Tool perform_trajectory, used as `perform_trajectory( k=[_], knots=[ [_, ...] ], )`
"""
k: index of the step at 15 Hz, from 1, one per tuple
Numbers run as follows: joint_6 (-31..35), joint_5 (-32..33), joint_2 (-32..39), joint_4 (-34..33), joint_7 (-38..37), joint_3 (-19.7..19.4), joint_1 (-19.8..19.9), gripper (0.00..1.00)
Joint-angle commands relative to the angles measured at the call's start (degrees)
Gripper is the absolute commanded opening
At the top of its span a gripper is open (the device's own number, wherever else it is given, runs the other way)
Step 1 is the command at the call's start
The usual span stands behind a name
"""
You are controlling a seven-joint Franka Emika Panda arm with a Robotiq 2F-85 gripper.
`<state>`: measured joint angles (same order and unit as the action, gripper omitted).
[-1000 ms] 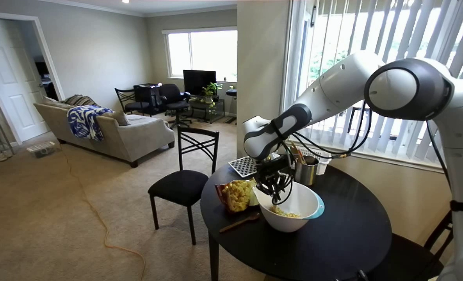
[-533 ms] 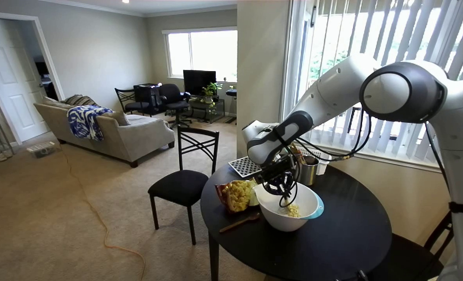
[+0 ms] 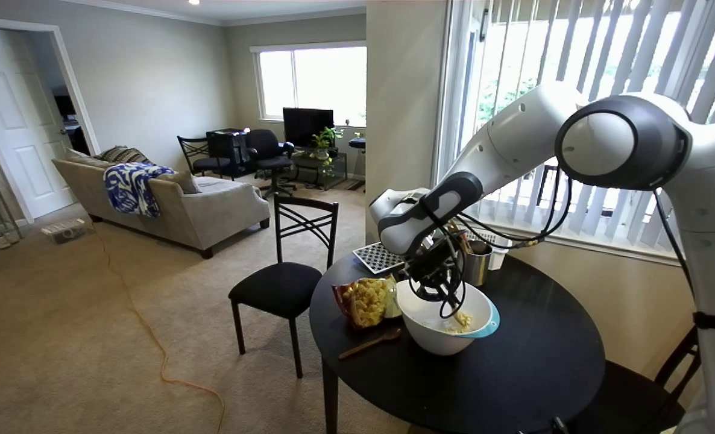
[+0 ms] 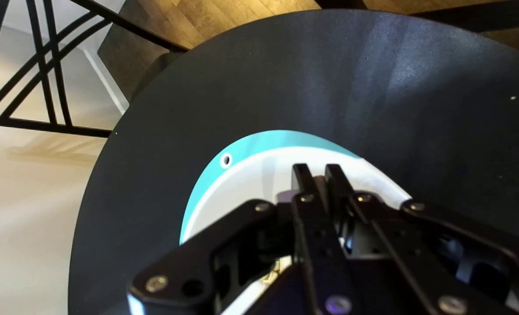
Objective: Stir the contents in the big white bowl
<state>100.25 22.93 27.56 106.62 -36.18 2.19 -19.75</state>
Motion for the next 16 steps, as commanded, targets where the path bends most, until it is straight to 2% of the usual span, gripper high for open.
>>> perform_trajectory(
  k=[1,8,14,16],
  knots=[
    [-1.8,-0.4,-0.9,0.1,6.4,1.6,1.1,0.05],
    [1.0,-3.4,-1.6,0.4,16.7,3.8,2.7,0.05],
    [5.3,-10.5,-2.2,0.4,25.4,5.9,5.0,0.05],
    [3.2,-10.2,-2.0,-0.2,25.6,5.6,4.8,0.05]
  ],
)
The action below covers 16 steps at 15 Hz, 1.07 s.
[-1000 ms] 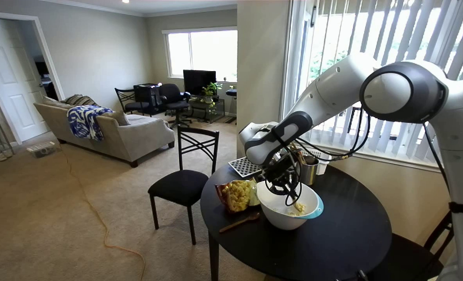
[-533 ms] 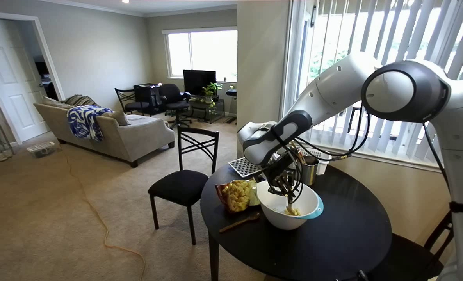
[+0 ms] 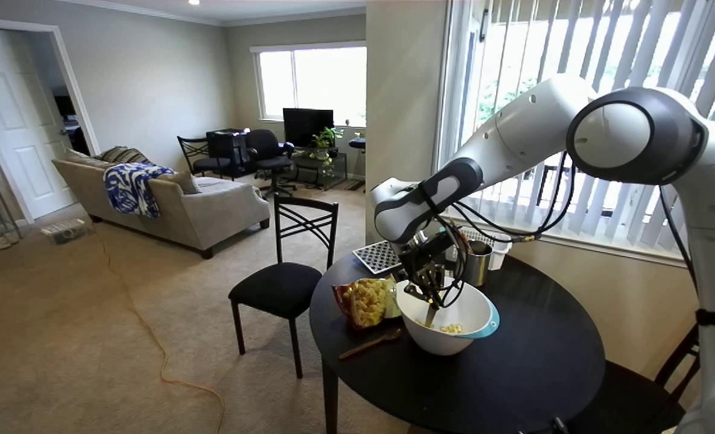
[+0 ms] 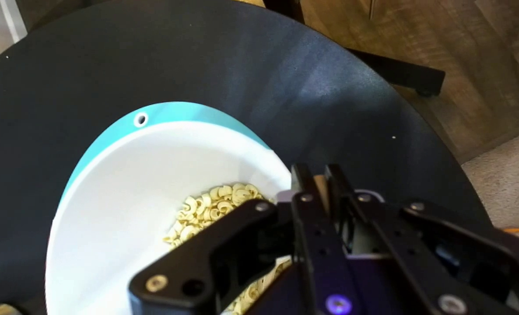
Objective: Stir the contents in the big white bowl
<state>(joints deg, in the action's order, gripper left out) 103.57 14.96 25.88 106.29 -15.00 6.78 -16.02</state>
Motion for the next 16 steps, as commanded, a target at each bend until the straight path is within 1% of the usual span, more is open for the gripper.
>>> perform_trajectory(
  k=[1,4,8,10,12,16],
  knots=[
    [-0.4,-2.2,-0.3,0.1,4.9,1.0,1.3,0.05],
    [-4.5,-0.4,-0.3,-0.6,4.9,0.4,0.7,0.05],
    [-12.9,2.9,0.5,-2.2,5.2,-0.1,-0.1,0.05],
    [-18.0,5.6,1.1,-3.2,4.3,-0.5,-0.7,0.05],
    [-21.6,8.7,1.7,-4.3,3.0,-0.6,-1.4,0.05],
    [-23.0,11.2,3.6,-6.5,1.8,0.1,-2.5,0.05]
  ],
)
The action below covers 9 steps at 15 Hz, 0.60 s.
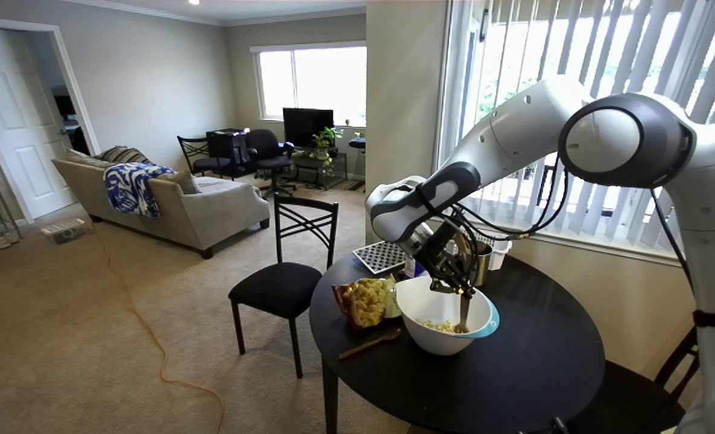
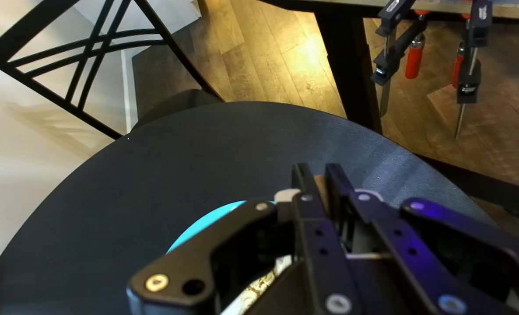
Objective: Stir the contents in the big white bowl
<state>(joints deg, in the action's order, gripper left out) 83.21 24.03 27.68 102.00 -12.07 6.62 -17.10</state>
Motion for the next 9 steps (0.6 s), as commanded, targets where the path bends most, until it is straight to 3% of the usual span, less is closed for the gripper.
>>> perform_trajectory(
  k=[1,9],
  knots=[
    [-2.9,2.3,2.3,-2.6,-1.1,0.3,-1.8,0.05],
    [-0.6,0.2,7.0,-3.3,-0.2,0.2,-1.6,0.05]
  ],
)
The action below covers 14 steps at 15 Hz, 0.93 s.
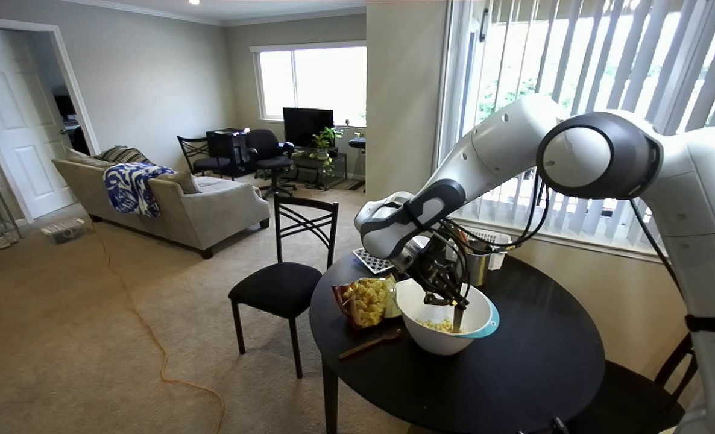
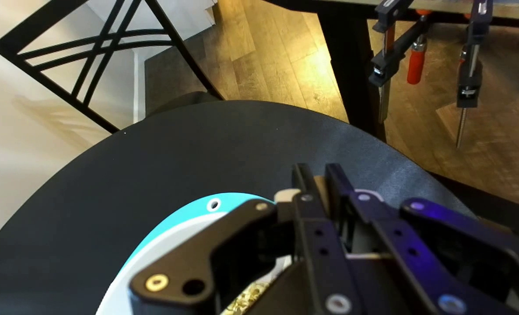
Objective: Stir the contents in the big white bowl
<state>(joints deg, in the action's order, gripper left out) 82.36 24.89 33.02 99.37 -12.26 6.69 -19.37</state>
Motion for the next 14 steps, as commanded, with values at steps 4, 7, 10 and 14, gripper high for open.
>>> perform_trajectory(
  k=[4,7,10,14],
  knots=[
    [3.7,-5.0,2.3,-1.1,1.2,0.9,2.4,0.05],
    [6.4,-9.3,1.8,-1.3,1.4,1.3,3.7,0.05],
    [8.3,-12.4,0.7,-1.3,0.0,0.9,4.5,0.05],
    [11.2,-16.9,-0.4,-1.1,-1.3,1.0,5.9,0.05]
  ],
)
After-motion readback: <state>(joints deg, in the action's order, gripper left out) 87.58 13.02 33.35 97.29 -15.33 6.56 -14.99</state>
